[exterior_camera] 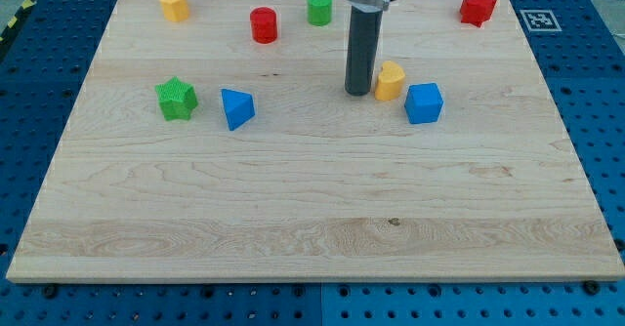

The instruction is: Slide the yellow heart towards center right

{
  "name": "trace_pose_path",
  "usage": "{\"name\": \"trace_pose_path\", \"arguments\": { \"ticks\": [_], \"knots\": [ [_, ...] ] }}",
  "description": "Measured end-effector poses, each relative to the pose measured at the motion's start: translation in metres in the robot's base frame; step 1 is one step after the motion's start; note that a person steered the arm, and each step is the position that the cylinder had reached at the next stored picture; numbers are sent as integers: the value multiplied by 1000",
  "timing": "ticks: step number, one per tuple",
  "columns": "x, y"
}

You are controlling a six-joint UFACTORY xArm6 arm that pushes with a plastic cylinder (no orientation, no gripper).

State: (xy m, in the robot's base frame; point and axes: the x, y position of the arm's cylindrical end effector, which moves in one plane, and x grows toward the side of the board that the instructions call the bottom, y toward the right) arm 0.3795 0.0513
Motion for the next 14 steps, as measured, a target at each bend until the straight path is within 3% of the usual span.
{"name": "trace_pose_path", "arguments": {
  "ticks": [4,5,7,12,14],
  "knots": [
    [22,22],
    [-2,22],
    [-3,32],
    [-3,144],
    [17,144]
  ]
}}
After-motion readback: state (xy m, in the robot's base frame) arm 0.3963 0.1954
